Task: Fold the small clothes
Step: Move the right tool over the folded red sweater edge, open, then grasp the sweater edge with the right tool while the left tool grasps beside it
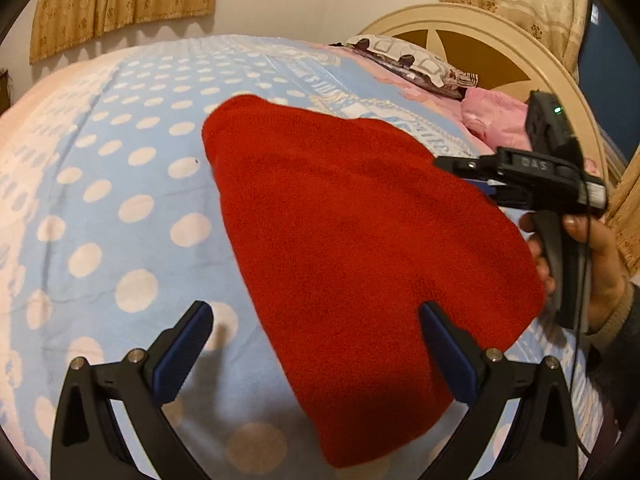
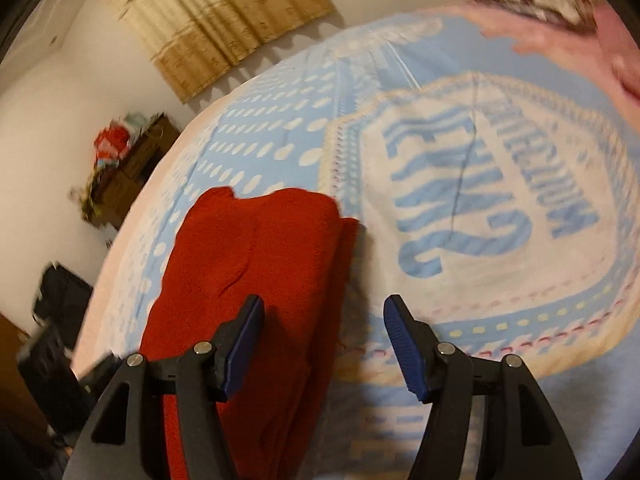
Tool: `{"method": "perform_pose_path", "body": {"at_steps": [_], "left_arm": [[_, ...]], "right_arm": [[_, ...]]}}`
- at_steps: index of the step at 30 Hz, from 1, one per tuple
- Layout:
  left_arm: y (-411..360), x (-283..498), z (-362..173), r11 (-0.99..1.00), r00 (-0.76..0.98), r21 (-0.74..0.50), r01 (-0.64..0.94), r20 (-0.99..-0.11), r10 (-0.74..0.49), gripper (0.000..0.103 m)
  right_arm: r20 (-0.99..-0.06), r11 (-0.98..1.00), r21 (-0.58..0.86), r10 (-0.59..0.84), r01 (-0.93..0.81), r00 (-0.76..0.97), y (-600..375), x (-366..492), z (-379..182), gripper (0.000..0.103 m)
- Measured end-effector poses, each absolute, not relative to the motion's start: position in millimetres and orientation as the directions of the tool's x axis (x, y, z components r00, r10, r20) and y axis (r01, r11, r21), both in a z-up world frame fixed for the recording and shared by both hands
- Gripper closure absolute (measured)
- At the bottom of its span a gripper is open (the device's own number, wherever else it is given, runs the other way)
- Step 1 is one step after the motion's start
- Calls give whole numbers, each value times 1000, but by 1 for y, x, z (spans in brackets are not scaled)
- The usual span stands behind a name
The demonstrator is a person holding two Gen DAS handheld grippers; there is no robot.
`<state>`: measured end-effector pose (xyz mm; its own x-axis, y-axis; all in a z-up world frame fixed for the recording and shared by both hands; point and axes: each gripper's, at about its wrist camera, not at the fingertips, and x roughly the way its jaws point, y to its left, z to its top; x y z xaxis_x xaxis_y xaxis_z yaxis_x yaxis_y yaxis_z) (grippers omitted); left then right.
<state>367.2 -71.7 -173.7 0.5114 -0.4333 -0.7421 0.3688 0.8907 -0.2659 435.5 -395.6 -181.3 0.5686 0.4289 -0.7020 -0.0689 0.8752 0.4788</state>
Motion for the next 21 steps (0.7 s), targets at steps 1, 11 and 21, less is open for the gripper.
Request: {"method": "perform_pose_path", "body": {"at_steps": [1, 11, 21], "left_arm": [[-70, 368, -176, 886, 505, -283, 367, -739, -445, 0], [-70, 369, -185, 862, 476, -350, 368, -725, -498, 0], [-66, 374, -187, 842, 449, -391, 372, -718, -532, 0]], "right_arm": [[-692, 861, 505, 450, -67, 565, -397, 440, -187, 39], [-666, 813, 577, 522, -76, 533, -384, 477, -206, 24], [-610, 769, 631, 574, -104, 546, -378, 493, -210, 24]]}}
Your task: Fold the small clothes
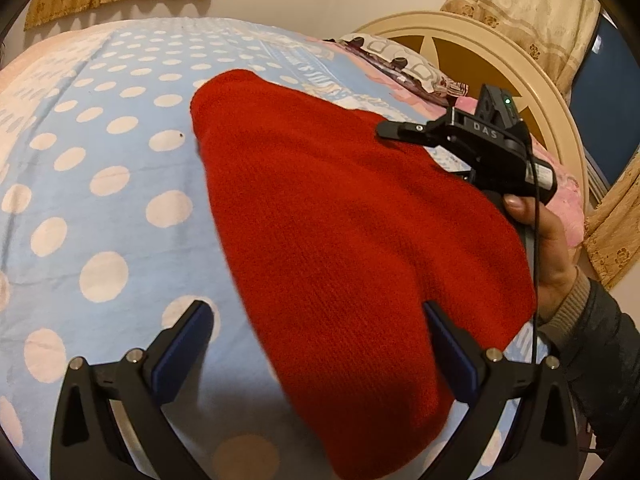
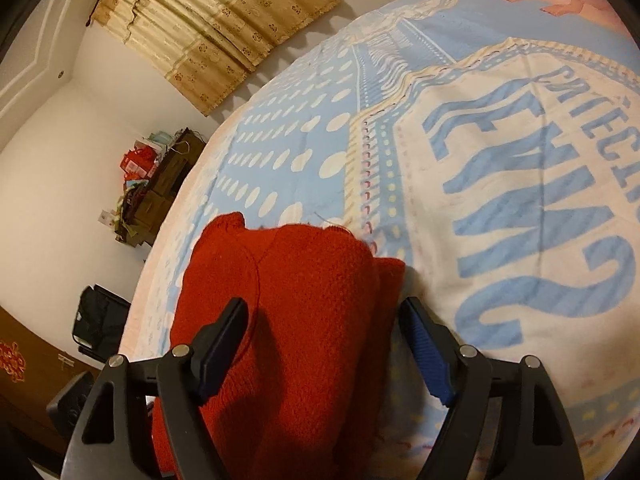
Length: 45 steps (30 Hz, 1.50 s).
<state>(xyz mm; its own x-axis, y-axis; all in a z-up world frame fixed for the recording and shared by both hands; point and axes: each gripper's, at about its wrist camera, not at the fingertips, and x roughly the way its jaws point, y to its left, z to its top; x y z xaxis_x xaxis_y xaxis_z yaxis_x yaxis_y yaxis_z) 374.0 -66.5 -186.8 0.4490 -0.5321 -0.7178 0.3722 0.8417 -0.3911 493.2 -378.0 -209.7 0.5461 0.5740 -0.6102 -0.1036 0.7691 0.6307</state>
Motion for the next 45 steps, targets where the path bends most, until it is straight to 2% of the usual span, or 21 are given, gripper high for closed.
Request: {"method": "perform_pose_path", "body": {"at_steps": [2, 5, 6, 7, 10, 13, 14, 16, 18, 20, 26, 37, 45], "left_arm": [[-66, 375, -187, 838, 446, -400, 372, -714, -539, 0], [-66, 376, -187, 833, 445, -413, 369, -709, -548, 0], [-66, 377, -187, 831, 445, -419, 365, -706, -551, 0], [-66, 378, -187, 831, 445, -422, 363, -705, -552, 0], [-67, 379, -187, 827, 444, -431, 362, -700, -559, 0], [-65, 379, -186, 811, 437, -450, 372, -686, -581, 0], [-64, 379, -186, 803, 436, -462, 376, -677, -593, 5], [-64, 376, -185, 776, 416, -492, 394, -657, -628, 22], [-63, 375, -184, 776, 427, -489, 398, -651, -628, 29], [-63, 372, -178, 778, 437, -478, 408, -646, -626, 43], [-59, 364, -164, 783, 443, -472, 405, -648, -620, 52], [-21, 319, -111, 818, 537, -402, 412, -618, -575, 53], [29, 280, -97, 865, 613, -364, 345, -611, -501, 53]], "right_arm": [[-594, 750, 654, 588, -95, 549, -381, 497, -213, 28], [-579, 732, 674, 603, -93, 548, -384, 498, -215, 40], [-561, 710, 696, 632, -109, 534, -382, 497, -215, 50], [-547, 687, 716, 665, -129, 509, -378, 498, -217, 53], [-588, 738, 657, 629, -152, 508, -365, 498, -216, 55], [-580, 727, 671, 636, -144, 509, -367, 501, -218, 60], [-579, 726, 672, 636, -143, 510, -367, 501, -218, 61], [-580, 729, 669, 635, -147, 511, -367, 500, -218, 68], [-575, 739, 650, 631, -178, 520, -363, 496, -213, 71], [-551, 735, 643, 639, -215, 536, -358, 490, -206, 71], [-507, 720, 638, 660, -273, 555, -348, 479, -185, 72], [-462, 668, 663, 720, -338, 518, -305, 455, -162, 73], [-426, 602, 682, 788, -415, 445, -234, 437, -147, 73]]}}
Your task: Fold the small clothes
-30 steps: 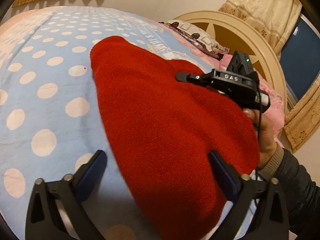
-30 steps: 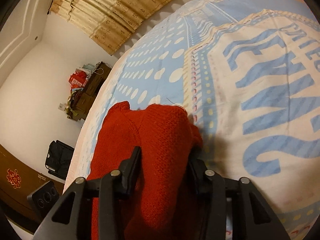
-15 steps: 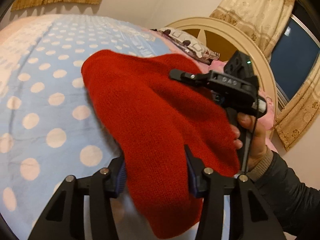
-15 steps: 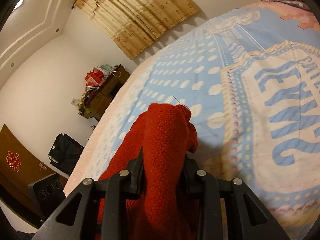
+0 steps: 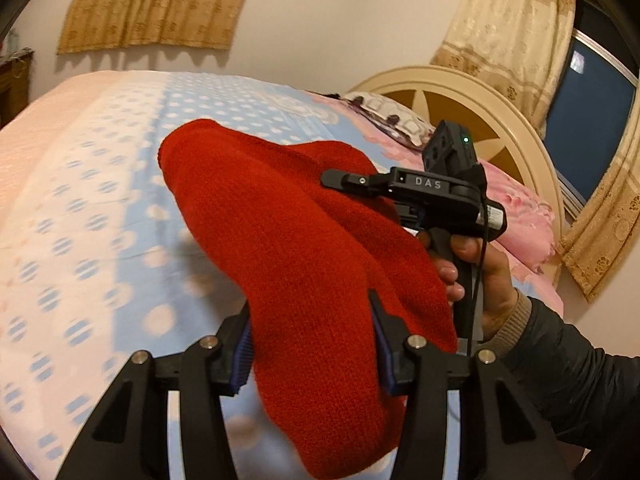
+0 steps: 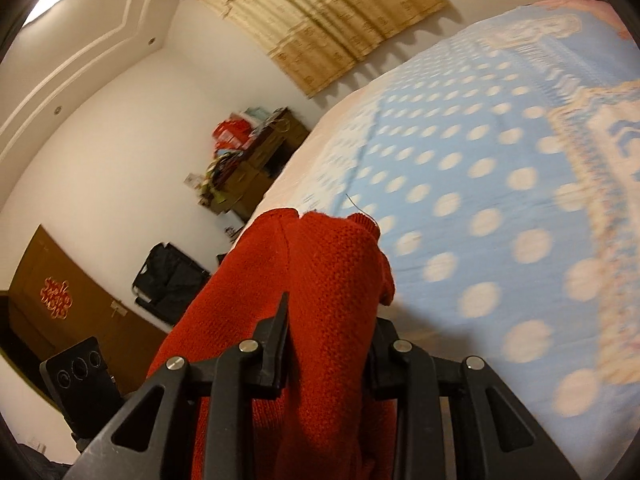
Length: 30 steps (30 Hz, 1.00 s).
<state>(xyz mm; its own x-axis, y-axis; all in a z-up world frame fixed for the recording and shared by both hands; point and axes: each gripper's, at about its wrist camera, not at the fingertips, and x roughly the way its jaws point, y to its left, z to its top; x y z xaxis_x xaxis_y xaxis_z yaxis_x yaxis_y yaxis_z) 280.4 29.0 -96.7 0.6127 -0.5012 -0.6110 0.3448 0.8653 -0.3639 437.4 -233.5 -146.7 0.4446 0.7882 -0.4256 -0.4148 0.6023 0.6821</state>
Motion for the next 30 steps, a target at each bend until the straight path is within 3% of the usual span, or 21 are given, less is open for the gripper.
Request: {"method": "perform_pose_path", "body": {"at_steps": [13, 30], "left_arm": [[95, 243, -102, 916, 689, -364, 168, -621, -373, 53], [145, 209, -112, 919, 736, -390, 56, -606, -302, 53]], "right_arm": [[-426, 525, 691, 851, -497, 307, -97, 424, -140, 73], [-469, 498, 662, 858, -561, 208, -2, 415, -135, 73]]}}
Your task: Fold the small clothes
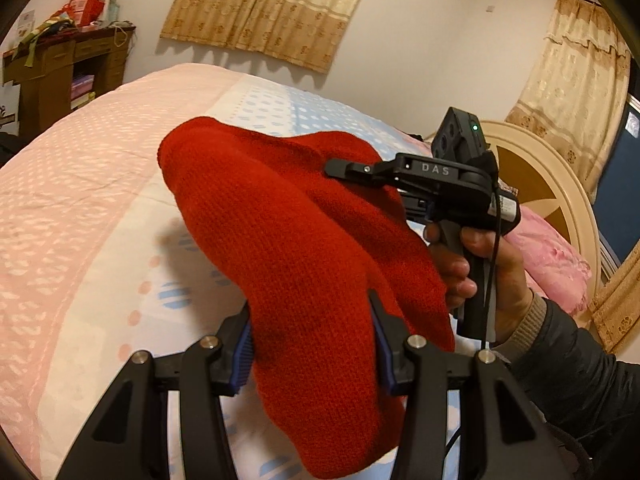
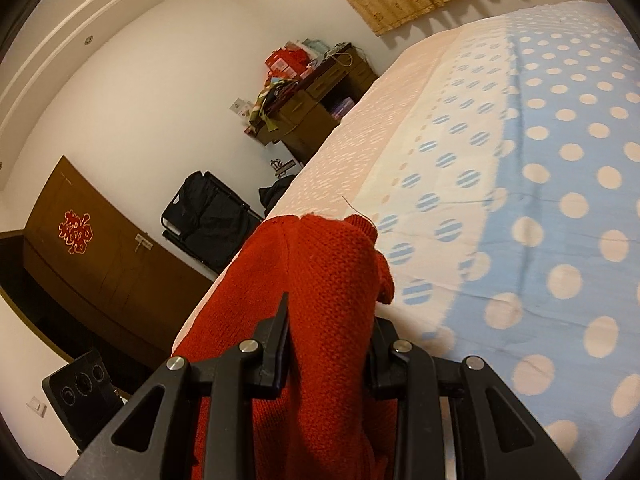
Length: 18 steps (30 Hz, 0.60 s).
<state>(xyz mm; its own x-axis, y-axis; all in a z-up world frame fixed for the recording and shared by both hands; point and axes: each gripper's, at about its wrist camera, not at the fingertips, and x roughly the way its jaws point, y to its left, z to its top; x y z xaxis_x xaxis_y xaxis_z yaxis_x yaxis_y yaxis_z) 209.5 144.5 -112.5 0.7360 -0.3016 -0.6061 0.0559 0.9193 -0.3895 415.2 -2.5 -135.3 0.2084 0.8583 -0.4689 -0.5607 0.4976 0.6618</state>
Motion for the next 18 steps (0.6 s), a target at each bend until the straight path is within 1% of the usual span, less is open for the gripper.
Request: {"method": "perform_pose_path", "body": {"at_steps": [14, 18], "left_arm": [[159, 191, -125, 925, 748, -379, -19, -619, -238, 53], [168, 185, -135, 917, 743, -396, -53, -629, -229, 53]], "right_arm": [[-500, 480, 653, 854, -586, 142, 53, 406, -142, 73], [-513, 482, 654, 849, -583, 127, 69, 407, -146, 73]]}}
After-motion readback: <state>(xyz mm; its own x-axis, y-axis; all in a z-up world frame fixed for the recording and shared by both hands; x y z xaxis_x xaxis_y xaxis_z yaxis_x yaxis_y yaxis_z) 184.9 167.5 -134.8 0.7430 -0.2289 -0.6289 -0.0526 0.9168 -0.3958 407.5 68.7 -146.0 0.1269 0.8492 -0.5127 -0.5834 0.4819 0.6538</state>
